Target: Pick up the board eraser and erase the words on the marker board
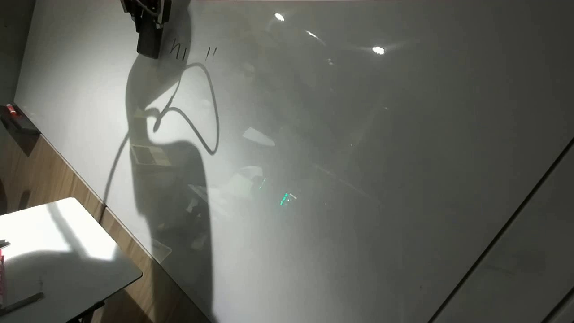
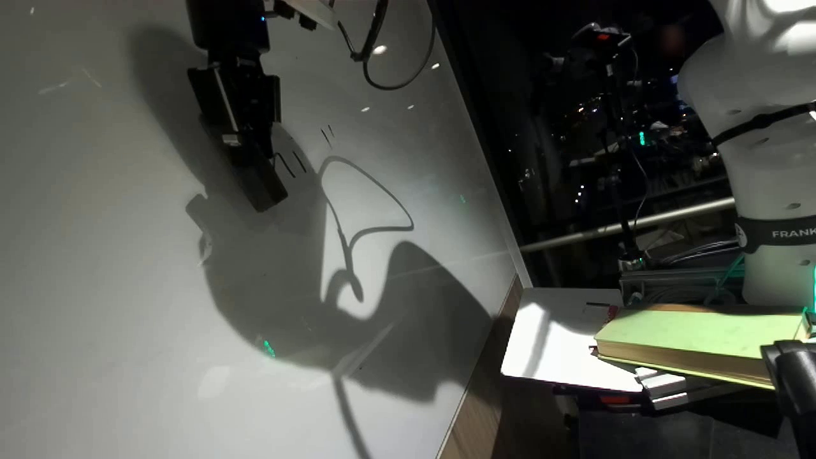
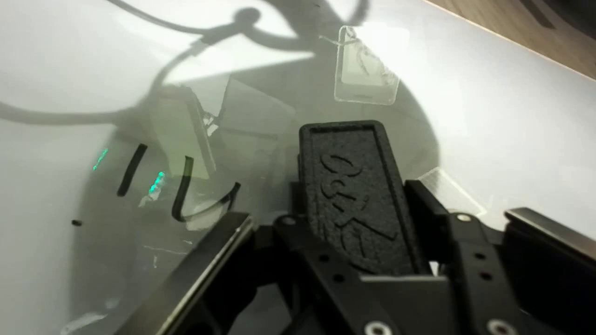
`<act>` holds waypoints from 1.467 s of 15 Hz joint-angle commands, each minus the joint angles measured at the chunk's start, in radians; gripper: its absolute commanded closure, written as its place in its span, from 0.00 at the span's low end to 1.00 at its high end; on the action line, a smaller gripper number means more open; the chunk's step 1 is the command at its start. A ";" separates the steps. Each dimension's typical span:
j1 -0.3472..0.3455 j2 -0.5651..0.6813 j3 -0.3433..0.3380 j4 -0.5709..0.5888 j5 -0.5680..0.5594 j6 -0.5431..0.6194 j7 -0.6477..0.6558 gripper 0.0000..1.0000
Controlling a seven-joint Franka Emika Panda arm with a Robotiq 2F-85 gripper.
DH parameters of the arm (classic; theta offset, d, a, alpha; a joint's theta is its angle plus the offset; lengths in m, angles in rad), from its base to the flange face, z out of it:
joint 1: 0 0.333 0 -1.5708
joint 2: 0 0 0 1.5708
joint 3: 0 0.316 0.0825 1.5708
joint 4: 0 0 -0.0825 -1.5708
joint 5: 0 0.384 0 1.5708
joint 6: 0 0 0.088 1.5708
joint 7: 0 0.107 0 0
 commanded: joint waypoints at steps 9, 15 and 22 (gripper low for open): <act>-0.013 0.042 -0.062 0.096 -0.080 -0.108 0.011 0.70; -0.030 0.021 -0.094 0.097 -0.070 -0.125 0.001 0.70; -0.088 -0.028 -0.164 0.037 -0.075 -0.107 -0.063 0.70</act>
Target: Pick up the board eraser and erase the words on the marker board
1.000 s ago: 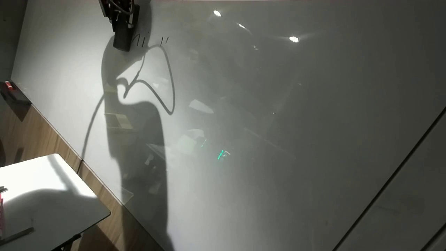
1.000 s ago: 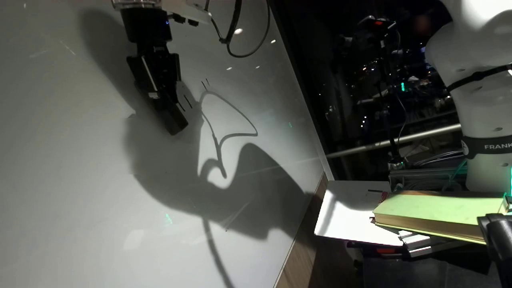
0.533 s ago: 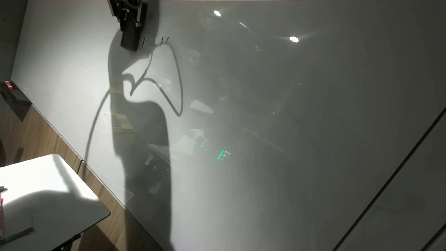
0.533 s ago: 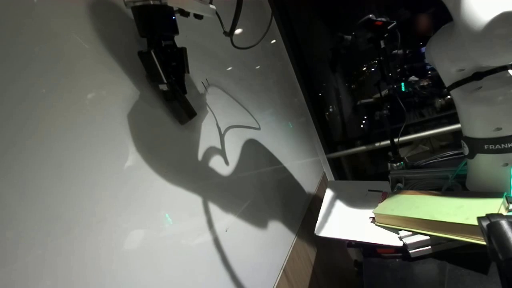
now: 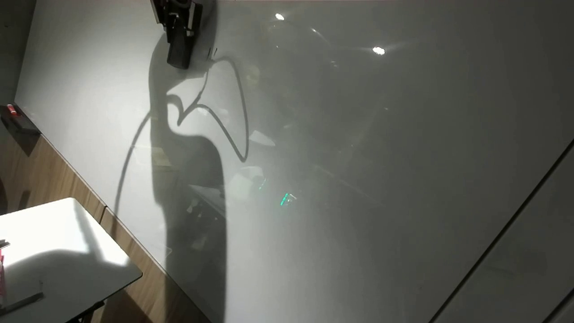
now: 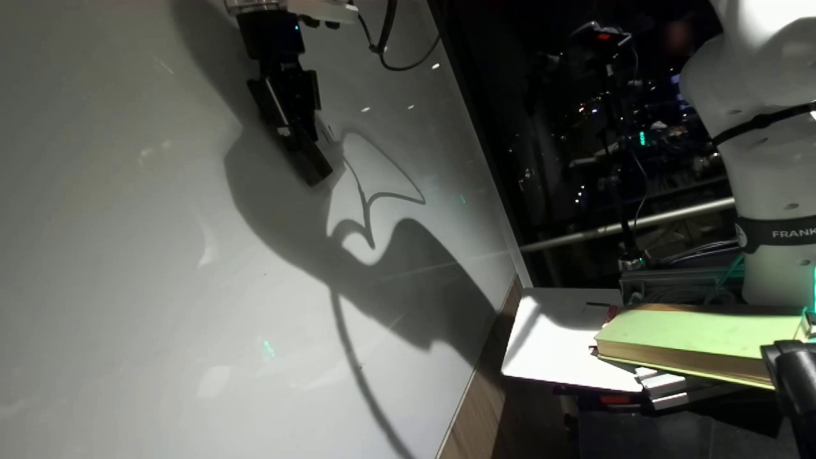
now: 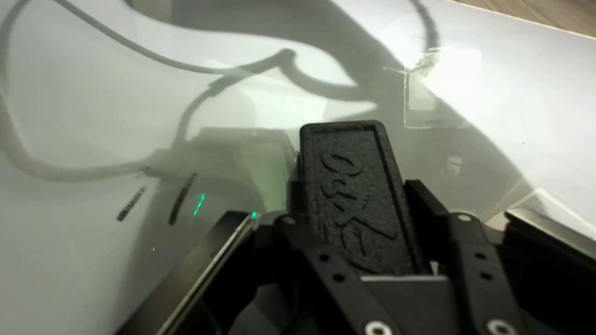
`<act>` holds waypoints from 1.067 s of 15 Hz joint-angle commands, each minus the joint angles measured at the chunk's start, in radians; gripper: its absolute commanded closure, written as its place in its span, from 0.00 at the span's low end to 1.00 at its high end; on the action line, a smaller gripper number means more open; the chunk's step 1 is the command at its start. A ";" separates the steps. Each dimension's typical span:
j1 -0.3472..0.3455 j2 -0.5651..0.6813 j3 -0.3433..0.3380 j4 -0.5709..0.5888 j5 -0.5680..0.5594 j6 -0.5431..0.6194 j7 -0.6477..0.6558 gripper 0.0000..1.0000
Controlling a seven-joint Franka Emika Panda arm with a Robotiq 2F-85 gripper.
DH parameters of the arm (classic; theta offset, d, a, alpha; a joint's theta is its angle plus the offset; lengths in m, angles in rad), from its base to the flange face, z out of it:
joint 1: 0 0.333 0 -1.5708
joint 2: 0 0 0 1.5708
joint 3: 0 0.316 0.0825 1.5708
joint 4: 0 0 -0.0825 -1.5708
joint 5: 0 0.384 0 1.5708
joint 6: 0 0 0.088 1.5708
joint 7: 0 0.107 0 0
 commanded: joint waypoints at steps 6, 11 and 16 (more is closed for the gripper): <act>-0.139 -0.059 -0.140 -0.057 -0.024 0.069 -0.161 0.70; -0.159 -0.111 -0.158 -0.100 0.011 0.023 -0.178 0.70; -0.110 -0.329 -0.086 -0.355 0.024 0.014 -0.143 0.70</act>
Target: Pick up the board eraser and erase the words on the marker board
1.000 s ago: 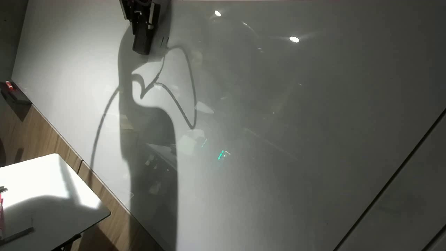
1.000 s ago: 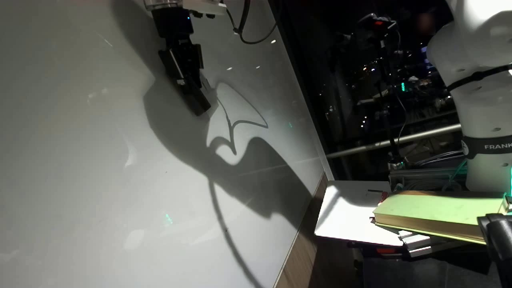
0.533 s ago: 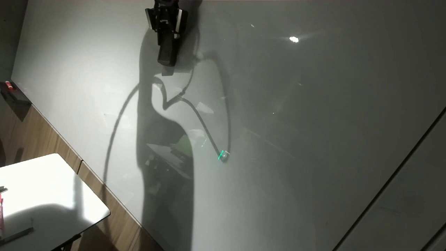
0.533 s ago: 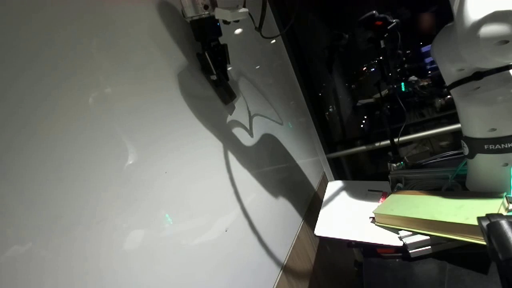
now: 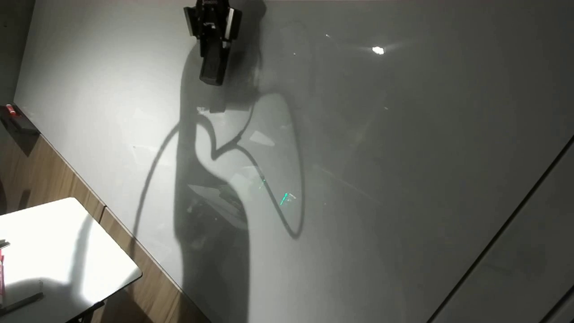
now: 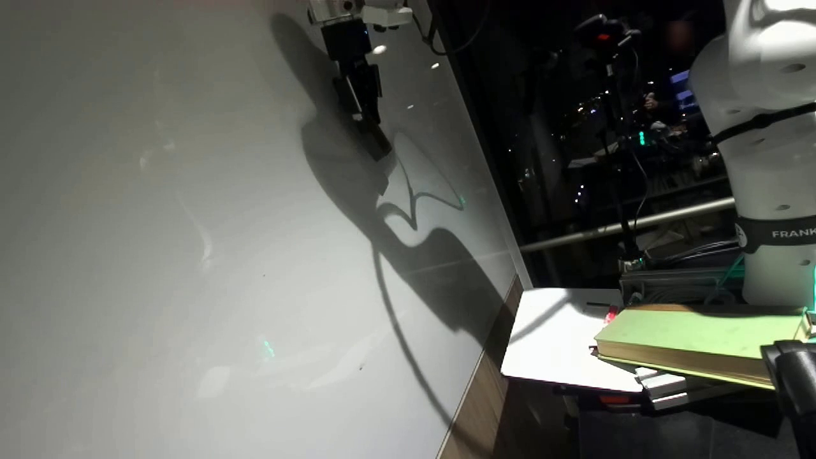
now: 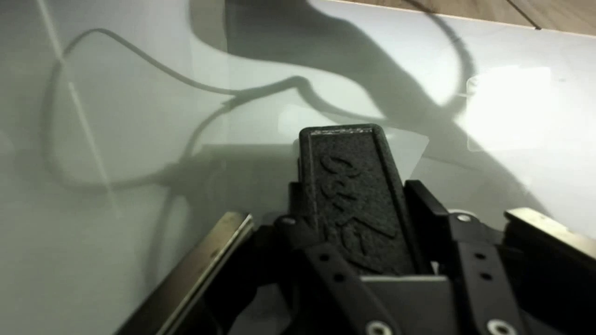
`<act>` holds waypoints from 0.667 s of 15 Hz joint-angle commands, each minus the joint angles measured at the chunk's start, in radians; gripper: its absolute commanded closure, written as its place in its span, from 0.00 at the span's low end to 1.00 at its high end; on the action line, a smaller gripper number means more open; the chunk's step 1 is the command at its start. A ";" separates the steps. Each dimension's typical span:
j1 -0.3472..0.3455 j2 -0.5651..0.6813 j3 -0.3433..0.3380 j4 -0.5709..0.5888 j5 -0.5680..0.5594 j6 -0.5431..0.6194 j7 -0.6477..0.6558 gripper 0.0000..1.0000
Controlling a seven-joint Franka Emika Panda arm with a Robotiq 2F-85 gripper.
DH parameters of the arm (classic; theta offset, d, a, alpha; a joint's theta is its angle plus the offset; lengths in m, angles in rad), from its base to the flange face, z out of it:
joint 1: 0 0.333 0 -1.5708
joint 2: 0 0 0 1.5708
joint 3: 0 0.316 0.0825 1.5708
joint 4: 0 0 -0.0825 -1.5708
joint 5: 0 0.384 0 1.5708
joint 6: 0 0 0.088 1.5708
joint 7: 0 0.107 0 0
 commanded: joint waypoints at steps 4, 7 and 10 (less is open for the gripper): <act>0.045 -0.280 0.054 -0.429 0.015 0.025 0.008 0.70; 0.050 -0.351 0.040 -0.632 0.023 0.056 0.004 0.70; 0.026 -0.353 0.009 -0.787 0.021 0.111 0.005 0.70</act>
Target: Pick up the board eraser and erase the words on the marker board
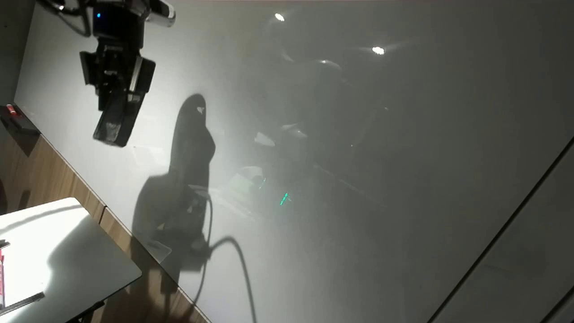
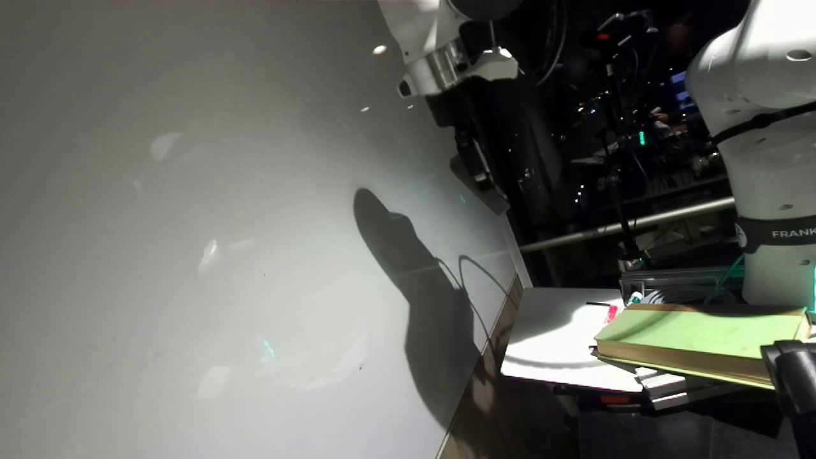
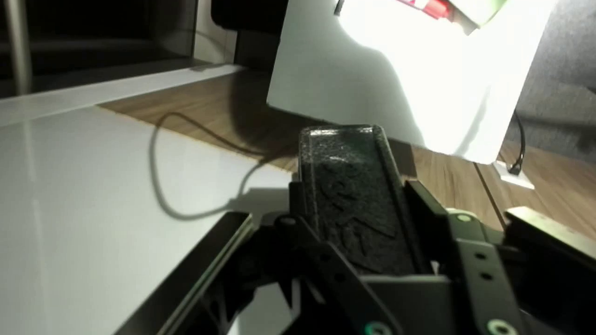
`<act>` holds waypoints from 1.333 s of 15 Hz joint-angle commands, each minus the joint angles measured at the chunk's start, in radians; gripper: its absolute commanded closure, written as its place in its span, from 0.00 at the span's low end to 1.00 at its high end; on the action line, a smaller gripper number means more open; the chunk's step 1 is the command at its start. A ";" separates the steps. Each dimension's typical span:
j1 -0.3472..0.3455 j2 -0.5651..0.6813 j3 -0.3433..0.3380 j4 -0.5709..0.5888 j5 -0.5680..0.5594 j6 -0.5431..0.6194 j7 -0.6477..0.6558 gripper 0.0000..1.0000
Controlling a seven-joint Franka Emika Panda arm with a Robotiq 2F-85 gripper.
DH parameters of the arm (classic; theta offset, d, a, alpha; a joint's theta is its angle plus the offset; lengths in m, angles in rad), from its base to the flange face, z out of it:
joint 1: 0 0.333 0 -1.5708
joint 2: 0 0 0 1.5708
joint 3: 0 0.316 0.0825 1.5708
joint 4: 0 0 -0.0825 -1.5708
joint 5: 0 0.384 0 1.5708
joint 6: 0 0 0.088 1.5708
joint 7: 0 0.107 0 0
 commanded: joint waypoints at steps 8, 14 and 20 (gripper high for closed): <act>-0.063 0.090 -0.059 -0.245 0.071 0.230 0.014 0.70; -0.059 0.210 -0.053 -0.248 0.141 0.331 0.036 0.70; -0.086 0.370 -0.016 -0.249 0.056 0.509 0.134 0.70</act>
